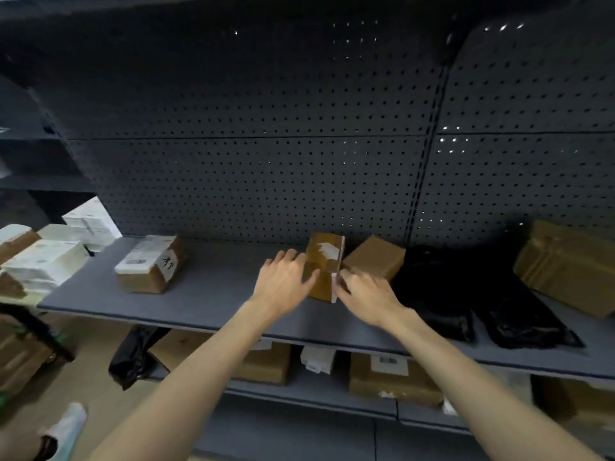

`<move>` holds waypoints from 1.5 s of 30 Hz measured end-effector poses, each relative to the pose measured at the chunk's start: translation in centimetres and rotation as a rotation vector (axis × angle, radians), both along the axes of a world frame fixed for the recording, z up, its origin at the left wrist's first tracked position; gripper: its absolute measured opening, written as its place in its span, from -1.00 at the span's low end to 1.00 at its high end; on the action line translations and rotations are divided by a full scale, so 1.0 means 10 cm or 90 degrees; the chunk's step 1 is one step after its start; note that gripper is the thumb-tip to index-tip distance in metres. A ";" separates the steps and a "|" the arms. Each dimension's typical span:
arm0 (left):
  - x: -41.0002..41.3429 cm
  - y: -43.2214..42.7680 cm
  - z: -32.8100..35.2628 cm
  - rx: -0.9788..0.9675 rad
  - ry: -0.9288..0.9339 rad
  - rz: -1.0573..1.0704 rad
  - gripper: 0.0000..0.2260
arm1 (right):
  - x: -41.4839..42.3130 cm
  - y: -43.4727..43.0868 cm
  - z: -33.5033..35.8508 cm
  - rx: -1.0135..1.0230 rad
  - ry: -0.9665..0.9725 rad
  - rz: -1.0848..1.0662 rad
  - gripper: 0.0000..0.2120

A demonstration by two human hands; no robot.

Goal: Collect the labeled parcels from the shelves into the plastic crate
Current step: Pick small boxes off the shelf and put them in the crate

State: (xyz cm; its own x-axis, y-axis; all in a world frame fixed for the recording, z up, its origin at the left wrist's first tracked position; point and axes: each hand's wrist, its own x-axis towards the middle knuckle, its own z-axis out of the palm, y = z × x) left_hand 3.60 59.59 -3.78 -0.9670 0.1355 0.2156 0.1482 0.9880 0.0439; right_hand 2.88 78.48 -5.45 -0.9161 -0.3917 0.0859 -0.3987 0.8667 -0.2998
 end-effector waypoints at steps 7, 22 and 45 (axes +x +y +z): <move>-0.26 -0.01 -0.18 0.038 0.017 -0.110 -0.63 | 0.00 -0.20 -0.05 -0.053 -0.043 -0.102 -0.71; -0.38 -0.58 -0.22 0.210 -0.107 -0.083 -0.44 | -0.30 -0.60 -0.41 -0.480 -0.314 -0.378 -0.66; -0.03 -0.72 -0.57 0.641 -0.332 0.002 -0.53 | 0.02 -0.64 -0.51 -0.526 -0.290 -0.320 -0.63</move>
State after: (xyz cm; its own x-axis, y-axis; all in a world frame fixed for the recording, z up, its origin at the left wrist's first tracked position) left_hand 3.26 52.34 -9.48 -0.9710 0.1247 -0.2041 -0.1235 0.4692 0.8744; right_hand 3.12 72.13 -10.52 -0.9690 0.0629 -0.2389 0.2453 0.3600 -0.9001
